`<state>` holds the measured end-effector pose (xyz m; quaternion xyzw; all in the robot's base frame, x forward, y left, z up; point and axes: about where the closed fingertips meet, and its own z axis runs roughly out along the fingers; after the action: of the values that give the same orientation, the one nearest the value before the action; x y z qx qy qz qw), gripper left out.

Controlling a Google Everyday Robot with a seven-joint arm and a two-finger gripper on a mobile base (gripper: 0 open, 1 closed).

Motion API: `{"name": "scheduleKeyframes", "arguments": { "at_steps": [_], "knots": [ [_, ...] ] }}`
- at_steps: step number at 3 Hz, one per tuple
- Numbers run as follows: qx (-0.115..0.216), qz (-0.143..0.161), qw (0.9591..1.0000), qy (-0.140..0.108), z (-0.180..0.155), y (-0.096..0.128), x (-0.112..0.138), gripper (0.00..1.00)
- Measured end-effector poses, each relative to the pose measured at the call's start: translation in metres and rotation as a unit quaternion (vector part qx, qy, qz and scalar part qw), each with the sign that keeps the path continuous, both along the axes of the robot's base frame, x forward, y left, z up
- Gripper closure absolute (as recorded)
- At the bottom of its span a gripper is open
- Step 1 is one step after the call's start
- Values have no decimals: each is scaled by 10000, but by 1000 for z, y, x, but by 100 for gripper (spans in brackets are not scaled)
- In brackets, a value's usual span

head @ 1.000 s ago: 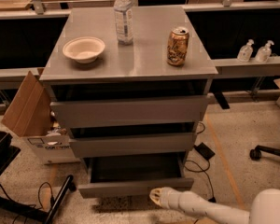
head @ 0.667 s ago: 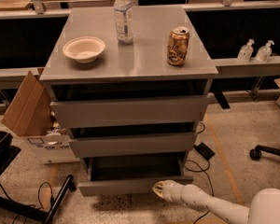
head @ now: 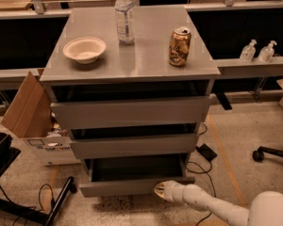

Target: Close bottom drawer

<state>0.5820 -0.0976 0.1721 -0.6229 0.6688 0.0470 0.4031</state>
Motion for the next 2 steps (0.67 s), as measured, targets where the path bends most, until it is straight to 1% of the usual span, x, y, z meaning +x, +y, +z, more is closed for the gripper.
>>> {"name": "scheduleKeyframes", "arguments": {
  "at_steps": [1, 2],
  "knots": [
    [0, 0, 10000, 0, 0, 0, 0, 100],
    [24, 9, 10000, -11, -3, -1, 14, 100]
  ]
}}
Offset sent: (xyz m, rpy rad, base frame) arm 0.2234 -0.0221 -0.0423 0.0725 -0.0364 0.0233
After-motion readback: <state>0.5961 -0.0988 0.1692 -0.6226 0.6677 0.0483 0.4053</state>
